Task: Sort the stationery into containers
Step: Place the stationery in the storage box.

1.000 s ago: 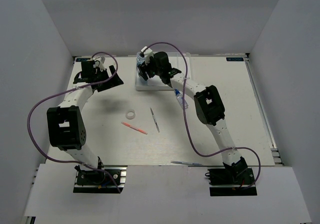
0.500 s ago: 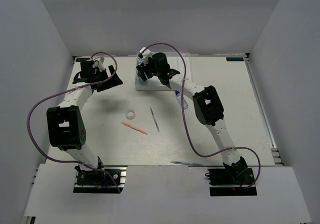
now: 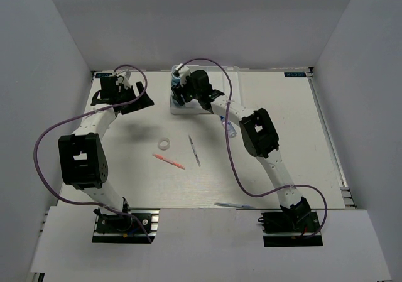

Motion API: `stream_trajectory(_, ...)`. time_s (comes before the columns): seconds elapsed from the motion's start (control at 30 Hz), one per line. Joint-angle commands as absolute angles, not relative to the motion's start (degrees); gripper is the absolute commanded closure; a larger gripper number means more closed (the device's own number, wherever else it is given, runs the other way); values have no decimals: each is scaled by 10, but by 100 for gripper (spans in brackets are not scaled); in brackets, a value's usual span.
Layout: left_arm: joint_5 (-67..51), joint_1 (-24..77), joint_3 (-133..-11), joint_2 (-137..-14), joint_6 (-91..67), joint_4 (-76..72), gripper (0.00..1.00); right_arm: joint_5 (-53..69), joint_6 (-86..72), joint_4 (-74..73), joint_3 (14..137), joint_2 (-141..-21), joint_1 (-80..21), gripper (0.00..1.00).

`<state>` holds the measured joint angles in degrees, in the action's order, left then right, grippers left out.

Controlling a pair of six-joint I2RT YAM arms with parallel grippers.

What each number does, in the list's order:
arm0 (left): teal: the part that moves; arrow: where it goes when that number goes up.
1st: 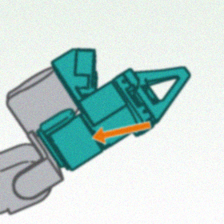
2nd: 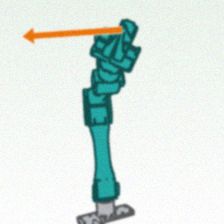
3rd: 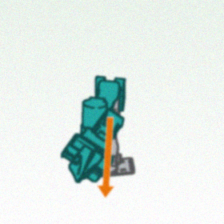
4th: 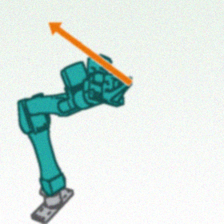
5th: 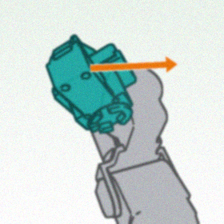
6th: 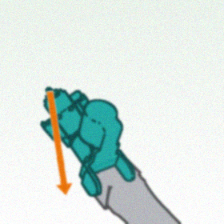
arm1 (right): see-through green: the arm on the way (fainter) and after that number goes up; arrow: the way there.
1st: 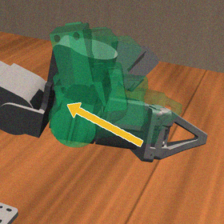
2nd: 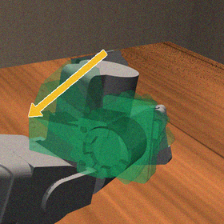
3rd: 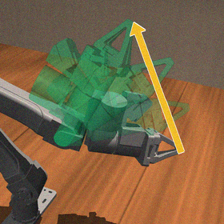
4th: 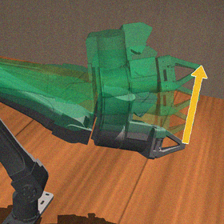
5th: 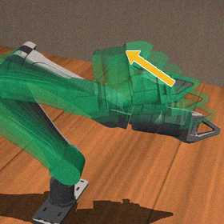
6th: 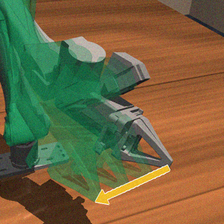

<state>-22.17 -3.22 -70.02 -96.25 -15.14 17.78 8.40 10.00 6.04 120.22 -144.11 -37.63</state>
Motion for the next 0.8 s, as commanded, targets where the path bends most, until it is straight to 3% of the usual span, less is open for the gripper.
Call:
stream_trajectory(0.0, -239, -34, -695, -949, -136, 162, 3, 76, 77, 102, 1222, -1421, -378, 28)
stream_trajectory(0.27, -242, -34, -673, -931, -116, 156, 5, 68, 69, 103, 1231, -1384, -374, 11)
stream_trajectory(0.5, -289, -22, -644, -890, -5, 188, 11, 69, 41, 61, 1178, -1279, -357, 14)
stream_trajectory(0.63, -335, -17, -614, -864, 152, 256, 20, 77, 39, 26, 1055, -1123, -331, 20)
stream_trajectory(0.77, -309, -10, -608, -887, 242, 334, 28, 76, 53, -52, 932, -1010, -288, 24)
